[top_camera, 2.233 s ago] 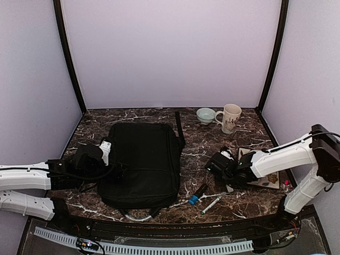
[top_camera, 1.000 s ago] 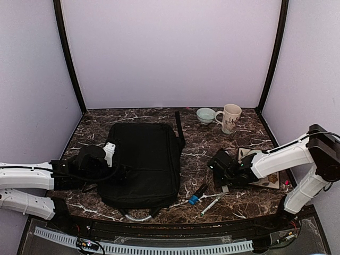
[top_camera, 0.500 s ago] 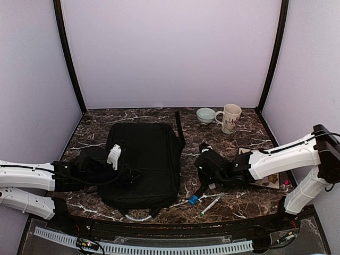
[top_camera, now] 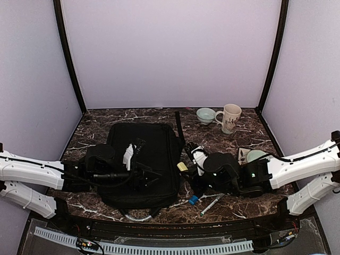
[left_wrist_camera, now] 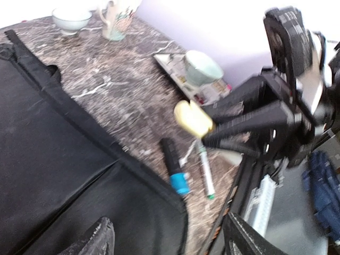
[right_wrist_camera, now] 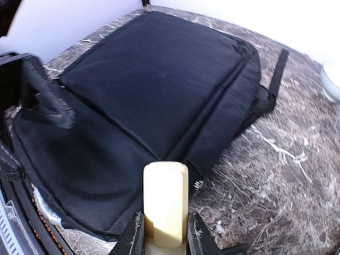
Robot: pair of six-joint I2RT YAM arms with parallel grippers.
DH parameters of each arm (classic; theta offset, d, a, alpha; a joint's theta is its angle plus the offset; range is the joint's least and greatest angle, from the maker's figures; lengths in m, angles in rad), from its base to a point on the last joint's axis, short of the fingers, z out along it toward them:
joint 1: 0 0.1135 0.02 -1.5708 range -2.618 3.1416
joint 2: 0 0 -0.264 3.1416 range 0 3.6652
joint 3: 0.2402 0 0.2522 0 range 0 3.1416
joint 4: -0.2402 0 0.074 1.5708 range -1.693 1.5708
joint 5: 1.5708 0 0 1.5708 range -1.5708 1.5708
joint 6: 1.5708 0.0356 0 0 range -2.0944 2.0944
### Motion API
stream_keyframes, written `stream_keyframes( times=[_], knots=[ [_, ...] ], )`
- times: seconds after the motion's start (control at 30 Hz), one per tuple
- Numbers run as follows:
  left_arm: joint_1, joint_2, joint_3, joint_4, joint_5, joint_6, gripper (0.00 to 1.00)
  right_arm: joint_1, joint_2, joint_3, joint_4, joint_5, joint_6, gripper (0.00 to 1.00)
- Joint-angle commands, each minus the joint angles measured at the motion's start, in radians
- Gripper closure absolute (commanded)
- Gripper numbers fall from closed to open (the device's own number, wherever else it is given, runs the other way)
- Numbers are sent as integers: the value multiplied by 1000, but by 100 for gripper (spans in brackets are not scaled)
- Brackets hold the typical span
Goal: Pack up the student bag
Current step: Pass from the right arm to the left
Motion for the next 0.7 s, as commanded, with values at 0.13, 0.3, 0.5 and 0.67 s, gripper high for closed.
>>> stream_keyframes(
  times=[0.13, 0.3, 0.5, 0.67],
  knots=[
    [-4, 31, -13, 291, 176, -166, 29, 85, -4, 2, 121, -5, -169, 92],
    [-5, 76, 15, 277, 159, -218, 31, 149, 7, 29, 125, 40, -229, 92],
    [-5, 130, 20, 334, 190, -246, 32, 196, 25, 64, 108, 96, -262, 93],
    [-5, 163, 29, 382, 242, -255, 44, 219, 39, 79, 104, 148, -274, 93]
  ],
)
